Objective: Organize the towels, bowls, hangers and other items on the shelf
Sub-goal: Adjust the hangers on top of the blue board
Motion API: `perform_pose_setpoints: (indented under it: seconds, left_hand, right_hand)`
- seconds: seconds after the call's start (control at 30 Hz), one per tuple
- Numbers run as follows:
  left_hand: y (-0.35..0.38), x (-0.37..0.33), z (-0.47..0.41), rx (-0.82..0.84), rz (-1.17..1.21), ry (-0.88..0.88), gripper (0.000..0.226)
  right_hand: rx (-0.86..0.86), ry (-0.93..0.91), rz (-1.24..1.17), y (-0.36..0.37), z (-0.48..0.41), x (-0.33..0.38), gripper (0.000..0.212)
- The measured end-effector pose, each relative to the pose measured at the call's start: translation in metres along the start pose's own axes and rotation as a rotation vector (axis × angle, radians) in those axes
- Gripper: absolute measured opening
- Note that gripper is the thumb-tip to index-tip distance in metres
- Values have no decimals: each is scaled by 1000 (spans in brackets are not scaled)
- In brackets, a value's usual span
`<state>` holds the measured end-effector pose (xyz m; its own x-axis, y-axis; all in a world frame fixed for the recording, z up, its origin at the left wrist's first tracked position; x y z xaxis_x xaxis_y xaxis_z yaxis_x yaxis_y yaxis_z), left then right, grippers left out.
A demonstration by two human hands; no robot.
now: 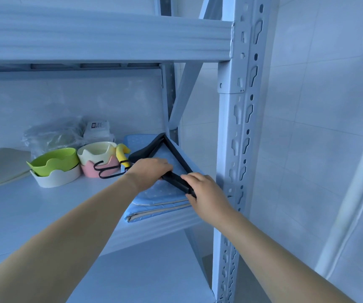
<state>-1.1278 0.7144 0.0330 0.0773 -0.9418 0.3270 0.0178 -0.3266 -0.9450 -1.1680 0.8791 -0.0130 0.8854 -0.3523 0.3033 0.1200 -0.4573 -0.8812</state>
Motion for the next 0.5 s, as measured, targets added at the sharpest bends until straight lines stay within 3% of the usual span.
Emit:
perform_pose_setpoints:
  seconds: [0.13, 0.23, 0.3, 0.4, 0.5]
  left_hand:
    - [7, 1, 14, -118, 208, -43, 45]
    - [11, 3, 40, -279, 351, -39, 37]
    - [19, 3, 53, -238, 412, -57, 31]
    - [37, 2, 63, -77, 458, -91, 46]
    - [45, 1, 63, -82, 417, -106, 49]
  right_hand:
    - [0, 6, 5, 2, -8, -3, 47]
    - [-1, 10, 10, 6, -14, -4, 47]
    - [-3, 23, 17, 8, -18, -6, 47]
    - [-20, 23, 18, 11, -21, -8, 45]
    - [-34, 20, 14, 13, -24, -9, 44]
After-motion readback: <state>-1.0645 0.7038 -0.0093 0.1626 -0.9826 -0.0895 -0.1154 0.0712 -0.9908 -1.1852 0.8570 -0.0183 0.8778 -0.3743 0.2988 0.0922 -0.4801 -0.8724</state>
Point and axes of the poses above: each hand's wrist, its own z-axis away from the middle knuckle, its own y-axis out of the palm, x = y × z, the point moved 3 cm from there along -z, towards the middle knuckle, and after that the axes turned 10 degrees about x, right-handed, at the moved point
